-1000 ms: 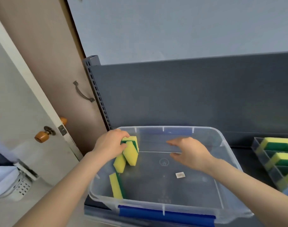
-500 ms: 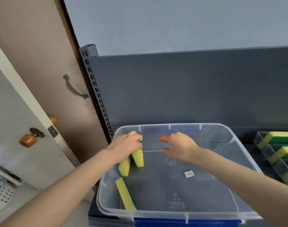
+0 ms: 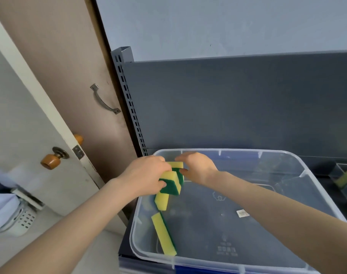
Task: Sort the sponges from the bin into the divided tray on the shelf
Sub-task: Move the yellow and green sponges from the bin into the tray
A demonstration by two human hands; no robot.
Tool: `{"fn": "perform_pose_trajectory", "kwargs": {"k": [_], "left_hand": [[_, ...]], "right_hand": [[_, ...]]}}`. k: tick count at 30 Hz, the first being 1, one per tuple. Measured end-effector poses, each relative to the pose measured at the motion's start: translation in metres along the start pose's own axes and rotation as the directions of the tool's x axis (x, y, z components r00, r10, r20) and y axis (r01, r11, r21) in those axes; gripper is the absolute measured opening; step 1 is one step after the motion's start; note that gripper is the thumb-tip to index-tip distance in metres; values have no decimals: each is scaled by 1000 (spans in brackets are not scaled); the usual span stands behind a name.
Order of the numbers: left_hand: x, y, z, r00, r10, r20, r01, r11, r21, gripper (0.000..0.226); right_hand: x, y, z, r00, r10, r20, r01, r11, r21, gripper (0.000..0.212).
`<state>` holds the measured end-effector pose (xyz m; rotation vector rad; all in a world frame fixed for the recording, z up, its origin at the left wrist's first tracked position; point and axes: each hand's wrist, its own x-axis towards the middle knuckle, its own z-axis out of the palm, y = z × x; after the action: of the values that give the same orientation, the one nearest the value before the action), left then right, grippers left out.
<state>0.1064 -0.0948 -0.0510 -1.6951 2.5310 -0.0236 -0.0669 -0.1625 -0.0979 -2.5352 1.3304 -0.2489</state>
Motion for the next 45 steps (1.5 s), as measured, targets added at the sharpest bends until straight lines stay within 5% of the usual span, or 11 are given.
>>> {"fn": "perform_pose_trajectory", "kwargs": {"k": [5,19,32,39,45], "left_hand": [[-3,2,3,1000,-25,-10,24,999,-37,23],[13,21,8,993,-85,-81,64,970,-234,25],[45,81,-8,968,-128,-218,31,917,-399,25],[56,125,-21,958,-97,-270,-28,905,-425,30],[71,175,-48,936,-68,-345,-88,904,-418,31]], "right_hand": [[16,-9,19,1000,6,15,-5,996,-86,3],[-60,60,-13,977,205,-60,-208,977,-56,23],[-153,93,-74,869,441,-223,-411,896,171,39],[-195,105,-93,869,416,-268,-377,907,187,22],[-230,130,-128,847,370,-381,-306,927,219,31]]}}
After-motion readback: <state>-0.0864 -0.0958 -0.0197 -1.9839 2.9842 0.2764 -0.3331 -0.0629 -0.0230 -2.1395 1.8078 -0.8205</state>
